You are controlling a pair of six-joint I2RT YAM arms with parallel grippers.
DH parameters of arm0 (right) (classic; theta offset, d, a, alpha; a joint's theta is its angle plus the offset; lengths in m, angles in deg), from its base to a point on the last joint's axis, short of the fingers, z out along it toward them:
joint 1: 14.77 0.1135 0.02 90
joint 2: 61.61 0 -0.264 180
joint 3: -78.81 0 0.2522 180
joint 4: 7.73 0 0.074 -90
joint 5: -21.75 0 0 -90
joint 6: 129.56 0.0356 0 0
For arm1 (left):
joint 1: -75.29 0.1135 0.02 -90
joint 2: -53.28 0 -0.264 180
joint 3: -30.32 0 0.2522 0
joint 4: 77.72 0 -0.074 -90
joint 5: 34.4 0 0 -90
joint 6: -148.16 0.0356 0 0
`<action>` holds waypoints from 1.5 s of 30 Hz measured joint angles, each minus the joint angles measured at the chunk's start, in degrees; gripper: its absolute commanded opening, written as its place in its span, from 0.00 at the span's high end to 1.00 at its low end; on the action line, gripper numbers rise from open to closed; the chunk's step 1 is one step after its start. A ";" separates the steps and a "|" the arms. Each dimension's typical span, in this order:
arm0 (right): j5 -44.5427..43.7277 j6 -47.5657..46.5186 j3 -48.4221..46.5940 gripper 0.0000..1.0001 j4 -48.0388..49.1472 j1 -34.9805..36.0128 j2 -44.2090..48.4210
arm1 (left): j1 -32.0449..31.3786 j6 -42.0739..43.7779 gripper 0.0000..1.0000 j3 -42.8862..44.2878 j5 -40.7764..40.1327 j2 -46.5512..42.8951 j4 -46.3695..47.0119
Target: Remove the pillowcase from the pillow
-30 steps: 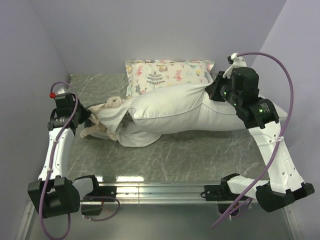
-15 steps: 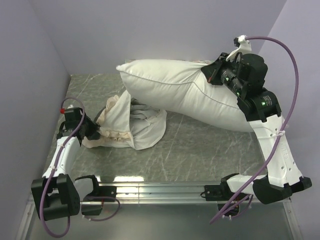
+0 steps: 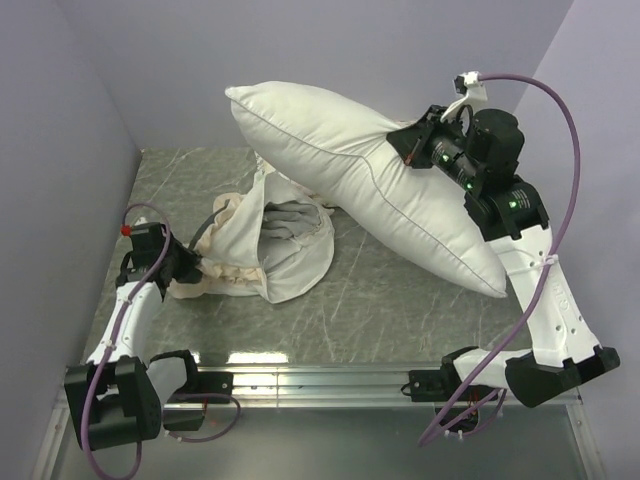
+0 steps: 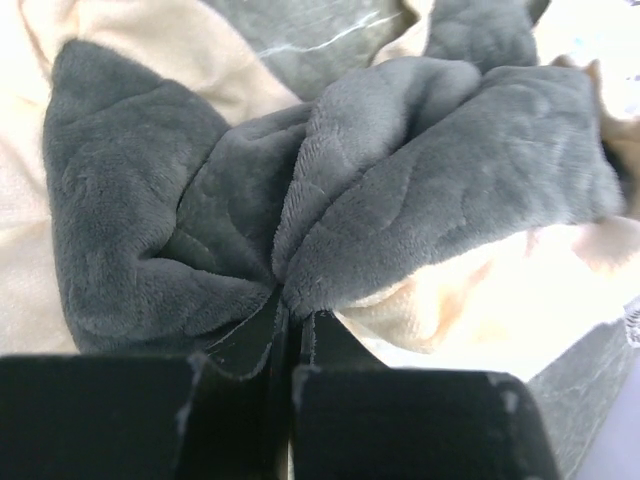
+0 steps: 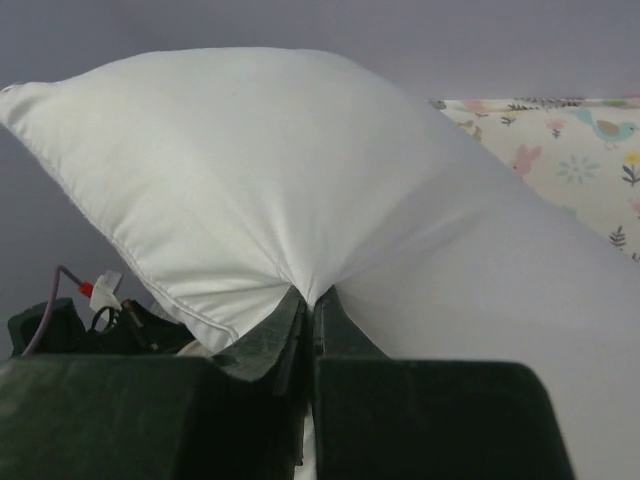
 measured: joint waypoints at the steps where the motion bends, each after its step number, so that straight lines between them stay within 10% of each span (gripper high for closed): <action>1: 0.74 -0.22 0.07 1.00 0.96 0.31 -0.17 | 0.00 0.00 1.00 0.00 0.09 -0.61 0.00; 9: 2.08 -5.09 12.50 1.00 13.42 10.80 -2.89 | 0.00 1.29 0.92 1.25 1.18 -3.74 -1.81; 13: -0.63 -7.50 26.38 1.00 18.23 19.89 -5.07 | 0.00 3.23 0.34 3.48 0.81 -5.86 -4.79; 16: 0.02 -6.29 37.51 1.00 21.59 23.45 -5.11 | -0.04 4.42 0.19 7.43 -1.25 -9.60 -8.48; 18: 0.92 -4.83 41.79 1.00 24.50 24.72 -4.79 | -0.04 5.29 0.17 10.82 -2.60 -12.22 -9.77; 32: -8.61 0.59 45.44 0.06 27.47 29.99 14.75 | -11.58 9.18 0.17 21.62 1.18 -12.87 -7.02; 45: -31.10 4.26 44.26 0.02 14.34 29.99 25.70 | -34.03 13.33 0.17 23.17 -5.99 -9.88 -5.73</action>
